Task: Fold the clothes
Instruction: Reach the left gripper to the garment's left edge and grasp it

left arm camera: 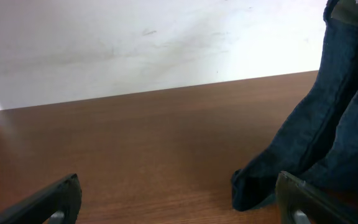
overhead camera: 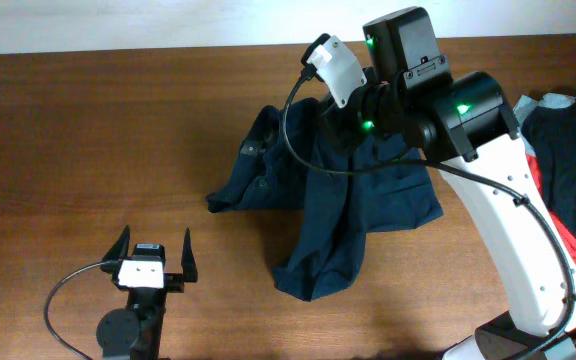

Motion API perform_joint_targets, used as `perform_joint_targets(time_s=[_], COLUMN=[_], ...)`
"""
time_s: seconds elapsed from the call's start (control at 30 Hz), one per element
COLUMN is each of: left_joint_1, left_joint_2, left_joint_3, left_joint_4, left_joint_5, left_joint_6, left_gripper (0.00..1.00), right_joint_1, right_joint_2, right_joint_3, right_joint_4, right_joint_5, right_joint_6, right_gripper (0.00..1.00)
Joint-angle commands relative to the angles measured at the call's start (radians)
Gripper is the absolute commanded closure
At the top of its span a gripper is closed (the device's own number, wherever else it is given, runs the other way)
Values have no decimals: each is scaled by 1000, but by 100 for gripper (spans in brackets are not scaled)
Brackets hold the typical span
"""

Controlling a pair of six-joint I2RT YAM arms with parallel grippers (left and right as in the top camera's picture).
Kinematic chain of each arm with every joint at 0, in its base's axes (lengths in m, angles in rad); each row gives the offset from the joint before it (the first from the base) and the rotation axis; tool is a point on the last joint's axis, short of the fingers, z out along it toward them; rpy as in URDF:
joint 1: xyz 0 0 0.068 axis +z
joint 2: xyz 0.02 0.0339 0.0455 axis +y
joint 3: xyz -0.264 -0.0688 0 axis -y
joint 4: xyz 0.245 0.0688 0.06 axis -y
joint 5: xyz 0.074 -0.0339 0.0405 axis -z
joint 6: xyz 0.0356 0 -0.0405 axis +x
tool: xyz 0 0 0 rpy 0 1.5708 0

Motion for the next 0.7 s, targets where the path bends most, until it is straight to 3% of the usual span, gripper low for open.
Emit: perform_joint_targets(time_s=[0.0,0.17,0.37,0.5,0.67], left_joint_1=[-5,-5,-5,-5,-5], left_joint_2=[-9,-9,-1,64,282], left_joint_3=[-8,-7,4,95,301], left_joint_4=[3,23,198,150,94], left_joint_5=[7,-6,215,217,302], left_joint_6=[2,0,-31,-59,-59], left_gripper=[1,1,1,1,1], right_joint_1=[4,4,4,4,4], right_joint_2=[-27,-28,-34,-45,-53], right_joint_3=[10,10,12,26,65], right_joint_4=[3,3,31,57,67], right_joint_5=[-16,-16,-16,-16,-16], right_joint_6=[16,16,43,73,131], right_gripper=[96,96,96,96,96])
